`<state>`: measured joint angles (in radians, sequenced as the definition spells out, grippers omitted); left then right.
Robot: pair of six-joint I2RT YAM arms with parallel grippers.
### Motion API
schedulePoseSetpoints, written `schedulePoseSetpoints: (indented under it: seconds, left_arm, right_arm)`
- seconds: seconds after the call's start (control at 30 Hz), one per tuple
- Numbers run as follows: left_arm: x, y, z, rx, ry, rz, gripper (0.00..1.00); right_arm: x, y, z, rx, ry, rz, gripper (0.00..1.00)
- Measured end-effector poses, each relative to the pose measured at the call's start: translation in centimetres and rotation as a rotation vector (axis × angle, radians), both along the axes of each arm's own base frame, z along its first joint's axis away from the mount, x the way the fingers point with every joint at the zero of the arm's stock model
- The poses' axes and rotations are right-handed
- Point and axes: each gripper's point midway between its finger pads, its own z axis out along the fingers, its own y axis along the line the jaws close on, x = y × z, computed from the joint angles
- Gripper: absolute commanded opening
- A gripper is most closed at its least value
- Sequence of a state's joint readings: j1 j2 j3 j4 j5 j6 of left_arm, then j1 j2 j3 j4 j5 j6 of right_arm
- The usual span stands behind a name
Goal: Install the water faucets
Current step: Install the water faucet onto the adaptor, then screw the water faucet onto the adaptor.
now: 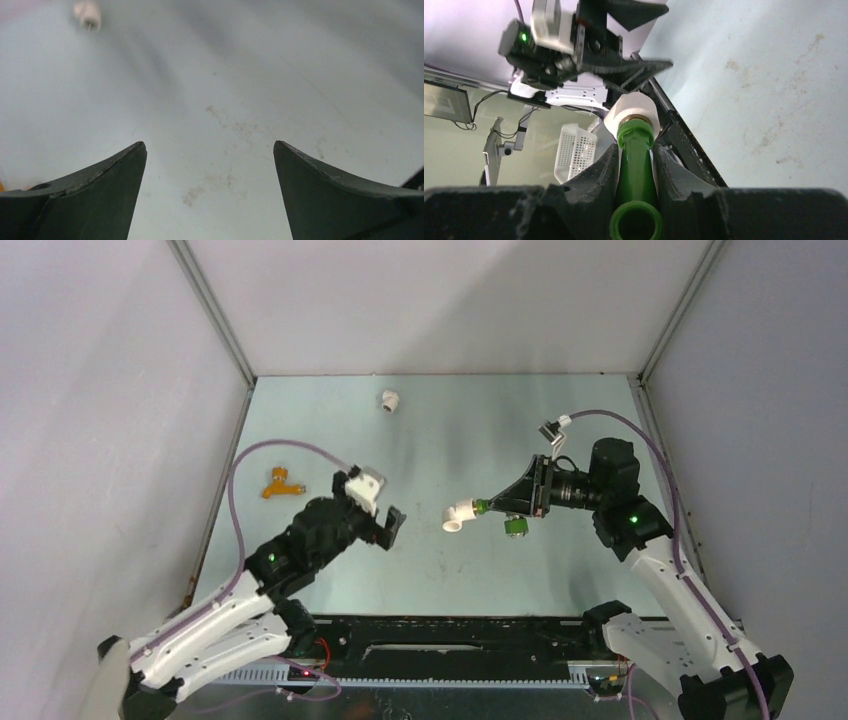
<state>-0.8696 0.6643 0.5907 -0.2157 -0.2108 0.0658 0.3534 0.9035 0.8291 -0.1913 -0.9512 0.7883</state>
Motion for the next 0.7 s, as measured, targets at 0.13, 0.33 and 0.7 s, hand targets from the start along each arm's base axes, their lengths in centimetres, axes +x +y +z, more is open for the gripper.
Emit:
schedulePoseSetpoints:
  seconds: [0.13, 0.33, 0.7]
  left_arm:
    - [2.8, 1.4, -0.6, -0.123, 0.237, 0.227, 0.98]
    - [4.4, -0.3, -2.3, -0.355, 0.627, 0.310, 0.98]
    - [-0.1, -7.6, -1.0, -0.966, 1.163, 0.020, 0.98]
  right_arm:
    - [-0.3, -0.5, -0.5, -0.021, 0.001, -0.002, 0.00]
    - [-0.8, -0.6, -1.3, -0.028, 0.017, 0.012, 0.00]
    - [-1.7, 0.6, -2.9, -0.008, 0.038, 0.060, 0.00]
